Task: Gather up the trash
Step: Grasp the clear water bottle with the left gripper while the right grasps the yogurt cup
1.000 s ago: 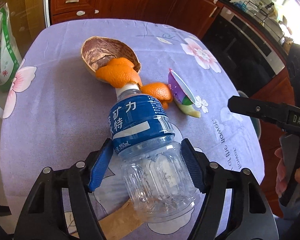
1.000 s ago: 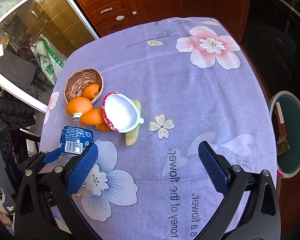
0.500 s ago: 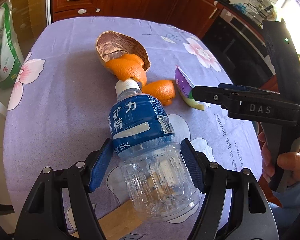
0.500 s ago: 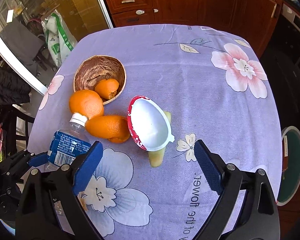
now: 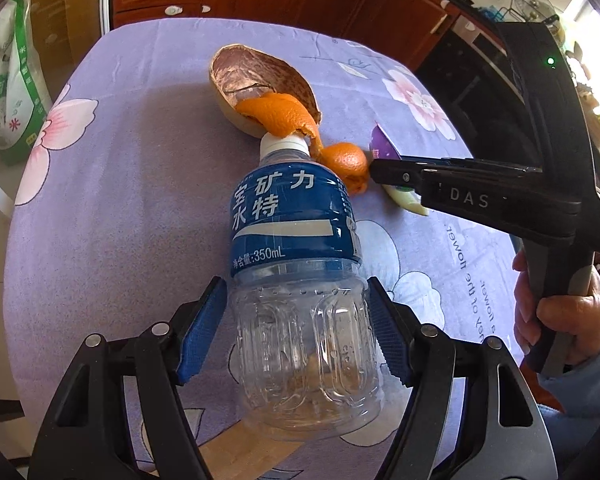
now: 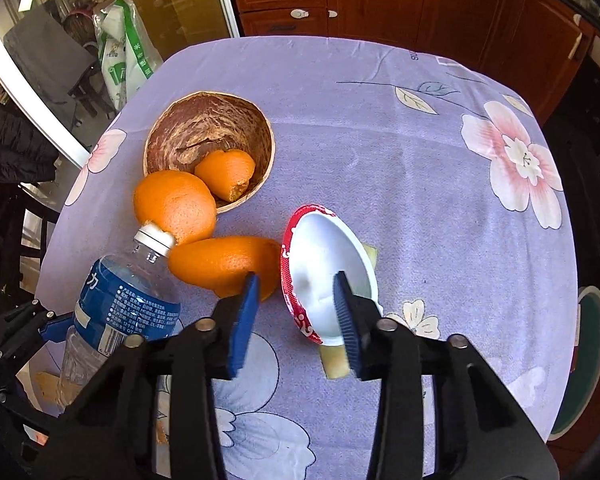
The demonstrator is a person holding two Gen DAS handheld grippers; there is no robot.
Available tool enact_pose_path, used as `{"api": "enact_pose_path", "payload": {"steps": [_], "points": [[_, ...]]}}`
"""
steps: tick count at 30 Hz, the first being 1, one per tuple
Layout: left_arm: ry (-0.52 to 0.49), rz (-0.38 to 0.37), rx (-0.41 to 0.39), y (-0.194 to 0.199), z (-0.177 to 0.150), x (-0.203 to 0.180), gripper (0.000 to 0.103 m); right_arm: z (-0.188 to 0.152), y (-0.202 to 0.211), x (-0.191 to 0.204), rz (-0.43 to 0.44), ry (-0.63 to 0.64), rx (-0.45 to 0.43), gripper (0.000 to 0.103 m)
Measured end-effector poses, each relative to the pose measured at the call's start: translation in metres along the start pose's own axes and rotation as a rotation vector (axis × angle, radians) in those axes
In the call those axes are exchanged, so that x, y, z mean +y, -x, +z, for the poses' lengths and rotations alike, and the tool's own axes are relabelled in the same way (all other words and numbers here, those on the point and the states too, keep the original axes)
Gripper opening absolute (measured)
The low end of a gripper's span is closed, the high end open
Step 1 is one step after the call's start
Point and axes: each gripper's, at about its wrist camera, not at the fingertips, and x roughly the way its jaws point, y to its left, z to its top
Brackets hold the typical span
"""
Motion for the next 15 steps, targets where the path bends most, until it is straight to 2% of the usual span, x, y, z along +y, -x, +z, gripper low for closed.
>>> {"api": "enact_pose_path", "payload": {"steps": [1,3,8,9,15], "points": [[0.002,0.003,0.000,0.000,0.000,0.001,0.072,-0.001,0.000,0.000,0.001,0.000,0.001,0.007],[0.008,0.007,0.002,0.000,-0.001,0.002,0.072,-0.004,0.005,-0.002,0.015,-0.008,-0.006,0.005],[0.019,0.034,-0.005,0.001,-0.002,0.002,0.071,-0.011,0.027,-0.011,0.037,-0.033,-0.035,0.005],[0.017,0.042,-0.014,0.003,-0.003,0.000,0.066,-0.012,0.031,-0.015,0.043,-0.044,-0.041,0.005],[0.012,0.082,-0.046,0.017,-0.012,-0.006,0.066,-0.026,0.060,-0.032,0.086,-0.115,-0.066,0.005]]}}
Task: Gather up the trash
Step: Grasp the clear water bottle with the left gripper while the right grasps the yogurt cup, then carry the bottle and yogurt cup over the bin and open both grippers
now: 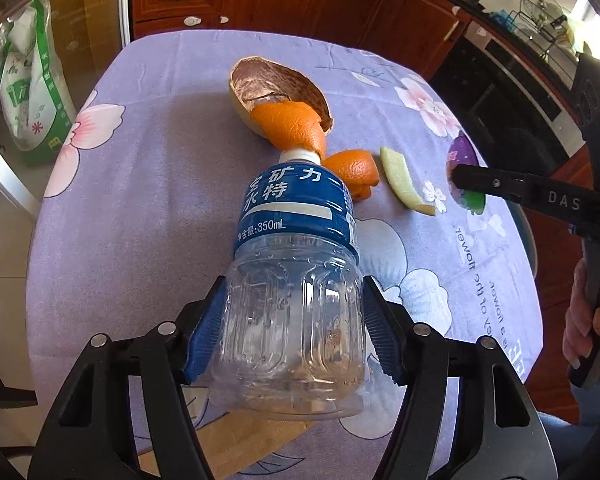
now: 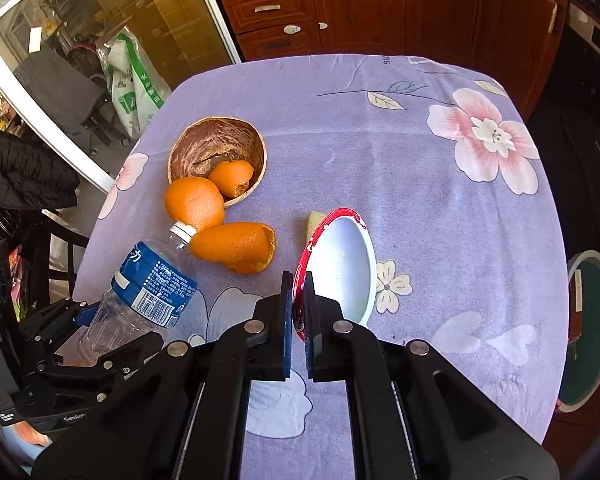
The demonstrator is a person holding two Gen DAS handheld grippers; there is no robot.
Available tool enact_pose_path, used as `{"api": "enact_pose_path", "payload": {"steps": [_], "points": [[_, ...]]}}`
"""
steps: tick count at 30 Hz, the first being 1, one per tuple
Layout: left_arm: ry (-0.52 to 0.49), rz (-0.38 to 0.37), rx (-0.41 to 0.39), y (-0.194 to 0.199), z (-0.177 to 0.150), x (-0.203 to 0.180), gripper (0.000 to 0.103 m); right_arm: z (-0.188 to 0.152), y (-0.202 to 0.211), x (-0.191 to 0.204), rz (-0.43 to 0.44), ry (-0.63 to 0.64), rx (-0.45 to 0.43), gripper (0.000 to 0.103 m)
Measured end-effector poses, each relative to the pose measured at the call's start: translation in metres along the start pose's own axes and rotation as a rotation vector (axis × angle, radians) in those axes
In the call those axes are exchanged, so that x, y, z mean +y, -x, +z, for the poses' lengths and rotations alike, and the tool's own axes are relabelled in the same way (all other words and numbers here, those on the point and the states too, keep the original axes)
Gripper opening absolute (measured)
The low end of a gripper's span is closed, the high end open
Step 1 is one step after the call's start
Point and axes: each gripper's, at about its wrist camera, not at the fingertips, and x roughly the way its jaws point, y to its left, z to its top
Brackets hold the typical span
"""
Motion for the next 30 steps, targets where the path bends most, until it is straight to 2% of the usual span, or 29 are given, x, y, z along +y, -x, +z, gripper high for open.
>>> {"api": "enact_pose_path", "payload": {"steps": [8,17,23,30], "points": [[-0.013,0.023,-0.053,0.038,-0.013,-0.009,0.066,-0.017,0.039,-0.011,0.041,-0.055,-0.067,0.005],[-0.094,-0.001,-0.116,0.067,-0.007,-0.052,0.066,-0.036,0.074,-0.031,0.063,-0.096,-0.133,0.005],[-0.200,-0.053,-0.142,0.067,0.009,-0.105,0.066,-0.049,0.105,-0.072,0.044,-0.169,-0.194,0.005],[-0.323,-0.136,-0.133,0.051,0.029,-0.181,0.066,-0.072,0.139,-0.145,-0.009,-0.295,-0.258,0.005]]}}
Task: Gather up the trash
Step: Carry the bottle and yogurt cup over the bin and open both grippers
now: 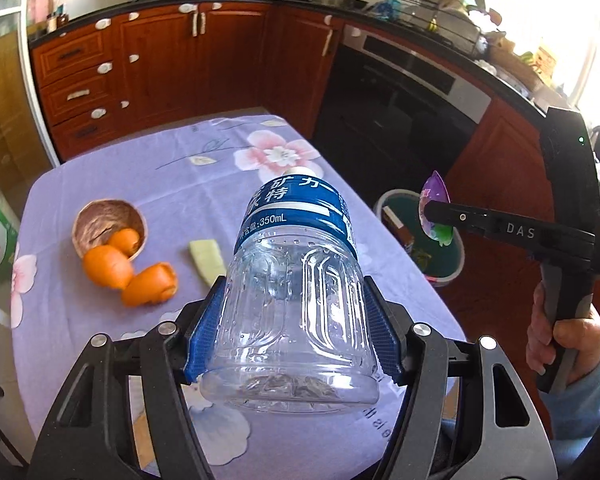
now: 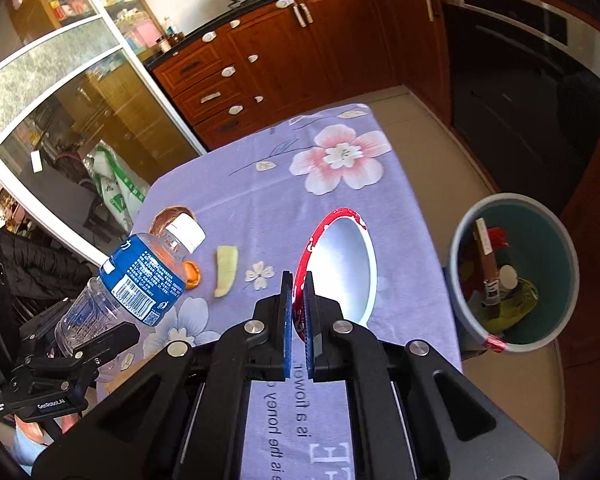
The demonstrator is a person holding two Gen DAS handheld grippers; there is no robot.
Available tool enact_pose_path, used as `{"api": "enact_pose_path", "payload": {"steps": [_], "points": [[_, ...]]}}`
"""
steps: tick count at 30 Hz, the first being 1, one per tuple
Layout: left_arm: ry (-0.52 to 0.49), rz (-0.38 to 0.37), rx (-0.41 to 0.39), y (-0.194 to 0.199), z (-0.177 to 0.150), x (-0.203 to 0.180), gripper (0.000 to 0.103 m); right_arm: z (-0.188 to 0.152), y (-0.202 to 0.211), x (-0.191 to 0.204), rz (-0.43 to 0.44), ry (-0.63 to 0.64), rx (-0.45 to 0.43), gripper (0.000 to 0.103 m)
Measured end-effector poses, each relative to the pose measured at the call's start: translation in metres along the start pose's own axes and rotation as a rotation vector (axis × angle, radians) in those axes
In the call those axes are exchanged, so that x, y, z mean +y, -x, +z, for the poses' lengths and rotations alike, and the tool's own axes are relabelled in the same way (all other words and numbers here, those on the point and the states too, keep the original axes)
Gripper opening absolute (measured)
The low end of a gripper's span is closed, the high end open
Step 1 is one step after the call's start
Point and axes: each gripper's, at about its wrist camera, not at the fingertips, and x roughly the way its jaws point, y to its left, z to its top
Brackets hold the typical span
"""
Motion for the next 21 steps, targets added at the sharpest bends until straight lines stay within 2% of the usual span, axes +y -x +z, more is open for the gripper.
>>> {"api": "enact_pose_path", "payload": {"steps": [5,11,21], "points": [[-0.088,-0.058,0.013,-0.026,0.022,-0.049,0.066,0.006,0.024,-0.072,-0.066,-0.109,-0.050,0.005],[-0.177,-0.107,0.055,-0.067,0.043,-0.102,0.066,0.002,0.027,-0.144,-0.112,-0.224,-0.049,0.005],[-0.245,-0.142,0.131,-0.131,0.065,-0.155,0.066,-0.005,-0.006,-0.201,-0.117,-0.314,0.026,0.005]]}}
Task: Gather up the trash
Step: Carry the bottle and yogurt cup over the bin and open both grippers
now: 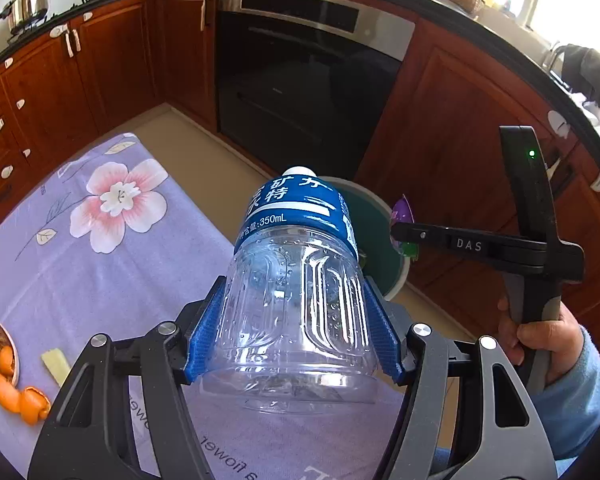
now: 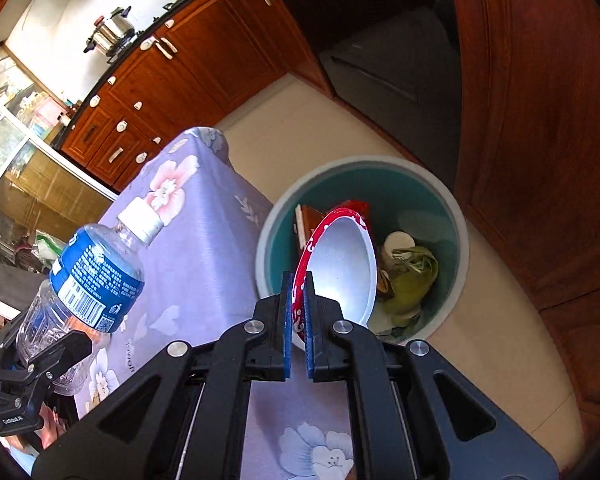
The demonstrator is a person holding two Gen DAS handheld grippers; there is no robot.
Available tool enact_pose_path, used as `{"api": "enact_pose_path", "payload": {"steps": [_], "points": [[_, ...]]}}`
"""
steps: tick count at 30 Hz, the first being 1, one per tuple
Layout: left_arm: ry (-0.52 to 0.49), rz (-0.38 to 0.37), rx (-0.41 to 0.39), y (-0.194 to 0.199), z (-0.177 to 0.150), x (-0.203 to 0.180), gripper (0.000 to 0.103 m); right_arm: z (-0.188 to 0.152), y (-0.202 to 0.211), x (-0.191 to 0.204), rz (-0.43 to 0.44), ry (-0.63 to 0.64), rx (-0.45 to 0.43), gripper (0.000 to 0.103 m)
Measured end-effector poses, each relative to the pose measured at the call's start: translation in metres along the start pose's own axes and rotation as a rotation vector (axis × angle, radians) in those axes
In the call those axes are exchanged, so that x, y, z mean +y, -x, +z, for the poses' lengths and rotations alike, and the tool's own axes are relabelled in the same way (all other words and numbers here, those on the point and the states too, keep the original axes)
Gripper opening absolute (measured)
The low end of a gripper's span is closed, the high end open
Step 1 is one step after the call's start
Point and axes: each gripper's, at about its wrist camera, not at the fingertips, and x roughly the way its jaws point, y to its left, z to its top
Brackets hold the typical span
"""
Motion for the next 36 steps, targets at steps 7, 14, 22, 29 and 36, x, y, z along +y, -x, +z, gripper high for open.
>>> {"api": "enact_pose_path", "payload": {"steps": [7,14,22,29,36], "points": [[-0.004,-0.013,0.038,-0.028,0.012,-0.010,0.066,0.006,-0.021,-0.020,0.018,-0.036,0.052,0.016],[-0.016,-0.020,0.057,-0.041,0.016,-0.017,0.066,0.008,-0.020,-0.034,0.036,-0.072,0.021,0.071],[-0.014,-0.027,0.065,-0.051,0.016,-0.022,0.066,0.015,-0.025,-0.033,0.068,-0.056,0.050,0.075],[0.012,-0.034,0.061,-0.057,0.017,-0.016,0.066,0.026,-0.030,-0.021,0.059,-0.022,0.057,0.075],[0.035,-0.057,0.063,-0.066,0.015,-0.010,0.066,0.030,-0.035,-0.010,0.008,0.020,0.100,0.037]]}}
